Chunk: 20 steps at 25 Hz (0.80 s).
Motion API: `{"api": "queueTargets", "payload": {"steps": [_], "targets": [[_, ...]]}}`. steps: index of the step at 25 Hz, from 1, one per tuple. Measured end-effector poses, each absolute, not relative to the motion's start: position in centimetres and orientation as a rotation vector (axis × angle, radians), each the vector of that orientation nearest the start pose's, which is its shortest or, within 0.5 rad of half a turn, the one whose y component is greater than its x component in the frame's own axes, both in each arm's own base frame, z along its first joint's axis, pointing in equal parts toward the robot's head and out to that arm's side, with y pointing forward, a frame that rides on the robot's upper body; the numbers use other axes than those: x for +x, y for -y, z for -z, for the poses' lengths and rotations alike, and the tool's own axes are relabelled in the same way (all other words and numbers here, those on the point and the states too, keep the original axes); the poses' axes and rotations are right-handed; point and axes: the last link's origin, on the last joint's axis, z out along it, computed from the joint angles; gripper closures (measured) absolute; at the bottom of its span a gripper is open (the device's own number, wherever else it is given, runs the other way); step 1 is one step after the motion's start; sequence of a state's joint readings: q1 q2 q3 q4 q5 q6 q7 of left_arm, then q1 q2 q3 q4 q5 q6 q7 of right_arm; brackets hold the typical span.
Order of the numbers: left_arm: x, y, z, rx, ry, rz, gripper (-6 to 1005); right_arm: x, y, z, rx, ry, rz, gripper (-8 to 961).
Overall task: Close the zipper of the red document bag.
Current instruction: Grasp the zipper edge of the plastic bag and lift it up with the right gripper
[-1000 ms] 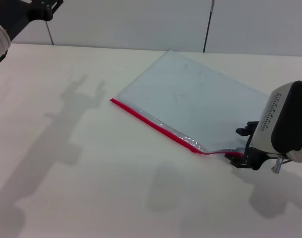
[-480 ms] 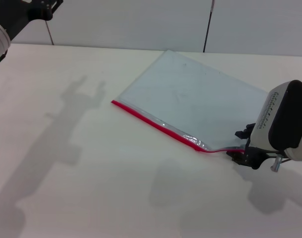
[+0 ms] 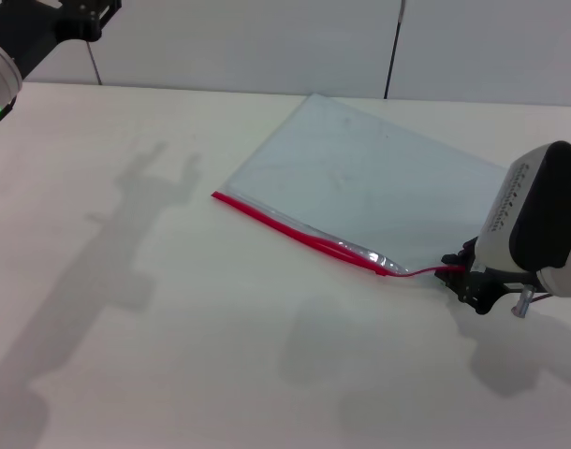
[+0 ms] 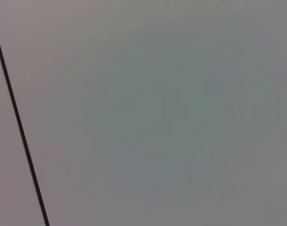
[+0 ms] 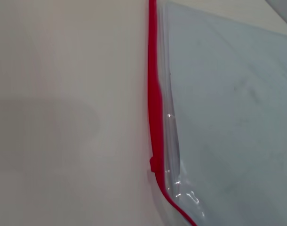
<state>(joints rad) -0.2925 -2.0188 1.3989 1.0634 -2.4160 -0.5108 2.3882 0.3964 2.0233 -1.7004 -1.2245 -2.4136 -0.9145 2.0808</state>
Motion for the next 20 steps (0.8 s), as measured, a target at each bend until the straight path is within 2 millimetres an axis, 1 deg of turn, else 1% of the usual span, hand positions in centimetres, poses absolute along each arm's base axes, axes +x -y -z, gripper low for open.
{"api": "queueTargets", "payload": {"steps": [4, 11, 16, 17, 18, 20], "targets": [[-23.1, -40.7, -8.6, -1.782, 0.267, 0.606, 413, 22.2, -35.8, 4.4, -2.611, -0.242, 0.327, 810], [-23.1, -40.7, -8.6, -1.783, 0.275, 0.613, 412, 21.2, -35.9, 4.1, -2.606, -0.252, 0.273, 863], [-23.0, -40.8, -8.6, -1.784, 0.317, 0.649, 412, 19.7, -35.6, 2.9, -2.579, -0.231, 0.212, 896], [-22.7, -40.9, -8.2, -1.812, 0.35, 0.667, 412, 19.5, -35.6, 2.6, -2.57, -0.227, 0.201, 897], [-22.7, -40.9, -8.2, -1.812, 0.35, 0.667, 412, 19.3, -35.5, 2.2, -2.561, -0.222, 0.19, 897], [-22.1, -41.2, -7.5, -1.872, 0.366, 0.666, 412, 19.1, -35.4, 1.7, -2.544, -0.22, 0.172, 898]]}}
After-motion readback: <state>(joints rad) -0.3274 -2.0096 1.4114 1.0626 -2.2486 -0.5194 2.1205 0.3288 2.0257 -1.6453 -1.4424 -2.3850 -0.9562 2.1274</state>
